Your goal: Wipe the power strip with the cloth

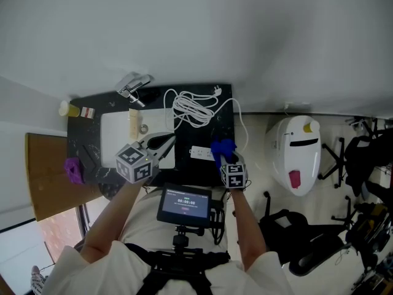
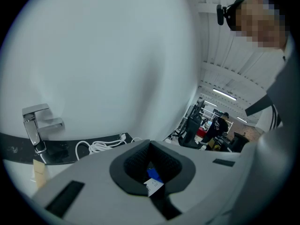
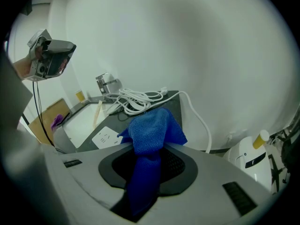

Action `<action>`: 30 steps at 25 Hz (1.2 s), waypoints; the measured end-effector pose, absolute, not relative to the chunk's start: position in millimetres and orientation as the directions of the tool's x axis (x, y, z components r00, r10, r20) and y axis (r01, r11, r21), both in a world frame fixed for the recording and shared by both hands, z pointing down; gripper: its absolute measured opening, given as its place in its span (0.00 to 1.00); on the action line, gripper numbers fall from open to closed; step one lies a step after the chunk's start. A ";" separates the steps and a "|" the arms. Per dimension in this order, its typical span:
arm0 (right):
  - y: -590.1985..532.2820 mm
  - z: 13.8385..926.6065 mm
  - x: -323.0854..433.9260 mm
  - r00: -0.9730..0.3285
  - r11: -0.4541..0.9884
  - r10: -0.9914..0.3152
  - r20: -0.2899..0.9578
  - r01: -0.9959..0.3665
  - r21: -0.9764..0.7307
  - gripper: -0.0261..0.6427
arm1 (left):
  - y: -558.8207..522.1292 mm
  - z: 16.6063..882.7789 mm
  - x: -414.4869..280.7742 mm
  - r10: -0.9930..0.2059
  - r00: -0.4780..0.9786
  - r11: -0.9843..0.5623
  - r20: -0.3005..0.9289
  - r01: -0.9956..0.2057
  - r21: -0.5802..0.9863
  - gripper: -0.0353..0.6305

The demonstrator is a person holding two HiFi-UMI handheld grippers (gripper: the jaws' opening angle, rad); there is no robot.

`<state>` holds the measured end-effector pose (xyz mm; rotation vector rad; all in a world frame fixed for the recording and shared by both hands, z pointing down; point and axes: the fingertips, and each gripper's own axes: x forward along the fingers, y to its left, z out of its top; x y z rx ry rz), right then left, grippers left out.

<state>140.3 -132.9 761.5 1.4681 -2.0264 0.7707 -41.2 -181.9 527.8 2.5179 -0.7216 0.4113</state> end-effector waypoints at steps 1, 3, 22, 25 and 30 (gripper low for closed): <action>-133.2 761.3 141.6 -0.280 0.252 -0.664 0.693 -0.957 -0.145 0.19 | -182.9 527.1 -40.0 -0.415 0.815 -0.742 0.404 -0.561 0.368 0.06; -133.7 761.3 144.3 -0.280 0.253 -0.666 0.691 -0.957 -0.144 0.19 | -184.5 526.2 -37.6 -0.419 0.815 -0.741 0.400 -0.561 0.369 0.06; -132.4 759.9 185.2 -0.251 0.227 -0.689 0.680 -0.966 -0.126 0.19 | -187.1 520.3 -30.5 -0.441 0.814 -0.754 0.379 -0.565 0.336 0.06; -132.8 760.3 193.1 -0.245 0.217 -0.694 0.677 -0.968 -0.128 0.19 | -189.3 521.5 -27.3 -0.437 0.815 -0.749 0.381 -0.564 0.347 0.06; -132.6 761.3 203.6 -0.239 0.219 -0.697 0.676 -0.969 -0.116 0.19 | -186.3 526.4 -16.4 -0.427 0.817 -0.760 0.387 -0.556 0.335 0.06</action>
